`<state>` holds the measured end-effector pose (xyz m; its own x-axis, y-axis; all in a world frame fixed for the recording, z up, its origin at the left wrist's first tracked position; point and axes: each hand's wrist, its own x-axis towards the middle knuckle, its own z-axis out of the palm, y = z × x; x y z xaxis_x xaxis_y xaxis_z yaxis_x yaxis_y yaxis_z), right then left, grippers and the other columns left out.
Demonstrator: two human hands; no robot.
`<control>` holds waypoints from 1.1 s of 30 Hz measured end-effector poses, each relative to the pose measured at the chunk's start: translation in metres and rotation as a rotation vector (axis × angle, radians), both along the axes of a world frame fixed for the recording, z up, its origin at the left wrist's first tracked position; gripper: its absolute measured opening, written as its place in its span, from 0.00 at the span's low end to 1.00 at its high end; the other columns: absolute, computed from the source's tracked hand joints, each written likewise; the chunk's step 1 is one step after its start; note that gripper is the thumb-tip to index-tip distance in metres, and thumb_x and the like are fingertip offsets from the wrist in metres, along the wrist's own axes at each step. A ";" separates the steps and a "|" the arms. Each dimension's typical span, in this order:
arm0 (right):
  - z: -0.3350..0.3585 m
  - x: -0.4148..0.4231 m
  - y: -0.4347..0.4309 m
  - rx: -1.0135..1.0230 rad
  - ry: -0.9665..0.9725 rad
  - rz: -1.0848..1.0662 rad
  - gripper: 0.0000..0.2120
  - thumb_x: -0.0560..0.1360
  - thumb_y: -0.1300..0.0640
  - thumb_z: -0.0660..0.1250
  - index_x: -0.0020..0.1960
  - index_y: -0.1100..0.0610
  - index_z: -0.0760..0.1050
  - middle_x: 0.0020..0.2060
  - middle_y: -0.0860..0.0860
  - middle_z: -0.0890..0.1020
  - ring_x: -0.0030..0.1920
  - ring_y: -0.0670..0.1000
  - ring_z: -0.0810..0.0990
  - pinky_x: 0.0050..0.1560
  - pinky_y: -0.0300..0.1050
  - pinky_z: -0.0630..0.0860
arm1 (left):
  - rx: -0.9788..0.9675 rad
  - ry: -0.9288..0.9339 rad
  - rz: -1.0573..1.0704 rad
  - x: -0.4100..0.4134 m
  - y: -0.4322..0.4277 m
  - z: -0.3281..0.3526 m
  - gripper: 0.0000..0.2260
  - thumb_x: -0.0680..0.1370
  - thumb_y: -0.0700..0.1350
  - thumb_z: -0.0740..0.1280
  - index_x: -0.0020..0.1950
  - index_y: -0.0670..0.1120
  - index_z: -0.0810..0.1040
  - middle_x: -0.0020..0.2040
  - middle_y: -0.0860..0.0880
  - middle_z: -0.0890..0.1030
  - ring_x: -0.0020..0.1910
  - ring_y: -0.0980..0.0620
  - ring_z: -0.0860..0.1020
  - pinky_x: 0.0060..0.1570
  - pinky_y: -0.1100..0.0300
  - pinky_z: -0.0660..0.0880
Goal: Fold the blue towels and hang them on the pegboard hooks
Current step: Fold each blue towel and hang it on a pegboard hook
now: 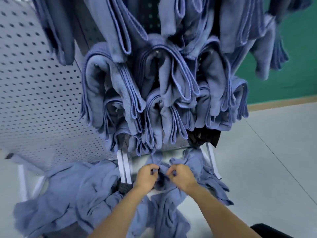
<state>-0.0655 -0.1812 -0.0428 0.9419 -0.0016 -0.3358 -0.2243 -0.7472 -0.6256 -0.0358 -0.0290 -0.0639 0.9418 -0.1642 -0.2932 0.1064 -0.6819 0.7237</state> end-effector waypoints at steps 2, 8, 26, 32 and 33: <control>0.028 -0.009 -0.004 0.006 -0.042 0.061 0.08 0.75 0.65 0.62 0.44 0.54 0.73 0.35 0.49 0.78 0.34 0.47 0.75 0.35 0.40 0.69 | -0.086 -0.054 0.039 -0.011 0.006 0.035 0.07 0.76 0.34 0.67 0.52 0.38 0.82 0.50 0.45 0.82 0.52 0.48 0.80 0.49 0.68 0.72; 0.124 -0.031 -0.007 0.047 -0.122 0.173 0.11 0.74 0.63 0.69 0.51 0.57 0.67 0.35 0.48 0.68 0.41 0.52 0.69 0.39 0.42 0.63 | -0.310 -0.092 0.013 -0.035 0.025 0.157 0.07 0.78 0.32 0.64 0.44 0.43 0.76 0.38 0.49 0.75 0.37 0.56 0.73 0.38 0.68 0.71; 0.302 -0.095 0.049 0.732 -0.377 0.069 0.07 0.77 0.64 0.65 0.52 0.57 0.78 0.38 0.52 0.80 0.36 0.45 0.77 0.35 0.34 0.72 | -0.291 -0.170 -0.098 -0.122 0.065 0.307 0.15 0.75 0.49 0.71 0.58 0.42 0.79 0.51 0.46 0.83 0.52 0.49 0.81 0.56 0.50 0.78; 0.291 -0.093 0.045 0.626 -0.151 0.263 0.27 0.73 0.58 0.72 0.69 0.52 0.65 0.59 0.43 0.76 0.57 0.42 0.77 0.55 0.36 0.75 | -0.832 -0.101 0.112 -0.116 0.080 0.317 0.14 0.77 0.46 0.69 0.60 0.43 0.76 0.56 0.41 0.82 0.57 0.44 0.80 0.59 0.49 0.76; 0.285 -0.095 0.046 0.500 -0.080 0.363 0.30 0.71 0.56 0.74 0.69 0.51 0.65 0.60 0.41 0.76 0.60 0.41 0.76 0.57 0.36 0.74 | -0.946 -0.092 0.131 -0.114 0.083 0.321 0.14 0.78 0.44 0.67 0.62 0.43 0.75 0.57 0.42 0.82 0.58 0.47 0.80 0.58 0.52 0.77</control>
